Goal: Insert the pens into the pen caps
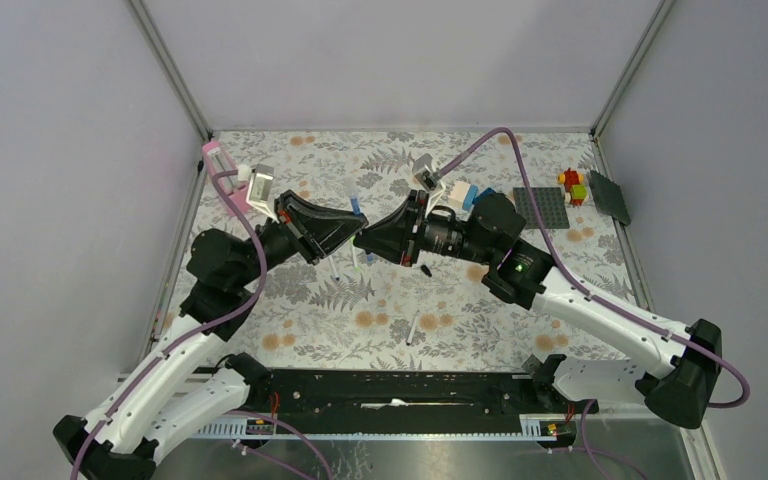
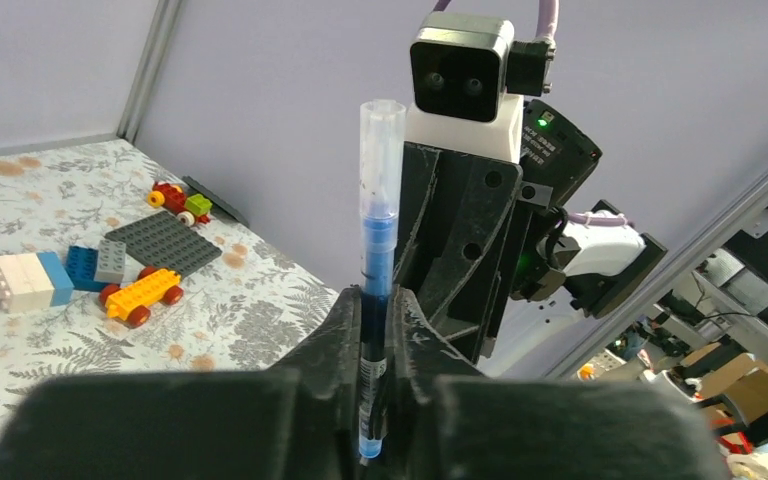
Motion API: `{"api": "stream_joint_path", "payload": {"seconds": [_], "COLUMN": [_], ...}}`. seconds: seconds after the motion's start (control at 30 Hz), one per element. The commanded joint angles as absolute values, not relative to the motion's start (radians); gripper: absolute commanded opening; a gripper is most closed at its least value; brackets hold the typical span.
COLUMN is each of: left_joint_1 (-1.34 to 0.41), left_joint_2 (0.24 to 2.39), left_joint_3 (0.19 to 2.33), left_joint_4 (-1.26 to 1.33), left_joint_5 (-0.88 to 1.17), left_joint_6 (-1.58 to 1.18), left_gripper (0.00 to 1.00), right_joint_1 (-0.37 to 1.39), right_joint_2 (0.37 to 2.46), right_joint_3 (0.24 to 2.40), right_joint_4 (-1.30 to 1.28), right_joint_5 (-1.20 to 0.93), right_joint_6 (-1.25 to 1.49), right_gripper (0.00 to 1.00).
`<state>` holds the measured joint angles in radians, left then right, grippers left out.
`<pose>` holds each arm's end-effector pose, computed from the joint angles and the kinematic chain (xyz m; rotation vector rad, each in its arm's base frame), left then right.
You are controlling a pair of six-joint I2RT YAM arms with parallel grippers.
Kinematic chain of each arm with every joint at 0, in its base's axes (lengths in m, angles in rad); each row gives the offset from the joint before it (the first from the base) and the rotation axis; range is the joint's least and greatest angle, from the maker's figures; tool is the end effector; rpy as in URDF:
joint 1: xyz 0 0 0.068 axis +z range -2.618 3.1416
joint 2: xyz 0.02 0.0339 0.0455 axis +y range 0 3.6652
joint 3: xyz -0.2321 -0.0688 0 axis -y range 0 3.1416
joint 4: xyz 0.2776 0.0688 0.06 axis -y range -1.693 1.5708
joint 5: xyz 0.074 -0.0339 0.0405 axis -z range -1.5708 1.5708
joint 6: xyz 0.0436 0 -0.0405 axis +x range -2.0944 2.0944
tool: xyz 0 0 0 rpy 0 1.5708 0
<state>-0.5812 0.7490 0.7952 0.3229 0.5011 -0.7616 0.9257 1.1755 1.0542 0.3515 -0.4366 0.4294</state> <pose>0.1801 -0.1434 0.3848 0.3671 1.3413 -1.4435 0.1801 0.2699 0.3796 -0.7543 1.3143 1.4062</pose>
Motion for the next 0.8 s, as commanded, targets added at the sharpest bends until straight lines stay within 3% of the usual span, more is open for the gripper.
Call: {"api": "stream_joint_path", "payload": {"seconds": [0.0,0.07,0.13,0.23,0.27,0.57,0.77], "left_joint_1": [-0.580,-0.580,-0.580,-0.580,-0.580,-0.578,-0.580], "left_joint_2": [0.769,0.766,0.766,0.780,0.787,1.021,1.309], "left_joint_3": [0.790,0.779,0.773,0.768,0.766,0.842,0.952], "left_joint_4": [0.382,0.363,0.320,0.243,0.217,-0.050,-0.156], "left_joint_5": [0.498,0.474,0.432,0.366,0.348,0.112,0.030], "left_joint_6": [-0.776,-0.770,-0.756,-0.739,-0.733,-0.632,-0.592], "left_gripper": [0.00,0.00,0.00,0.00,0.00,0.00,0.00], "right_joint_1": [0.928,0.928,0.927,0.928,0.928,0.928,0.926], "right_joint_2": [1.171,1.166,1.157,1.127,1.109,1.030,1.097], "right_joint_3": [1.043,1.040,1.045,1.018,0.991,0.710,0.597], "right_joint_4": [0.397,0.363,0.288,0.164,0.135,0.016,0.159], "right_joint_5": [-0.419,-0.370,-0.303,-0.129,-0.050,0.567,0.633], "right_joint_6": [0.424,0.400,0.361,0.310,0.303,0.340,0.347], "right_gripper": [0.05,0.22,0.59,0.91,0.97,1.00,1.00]}}
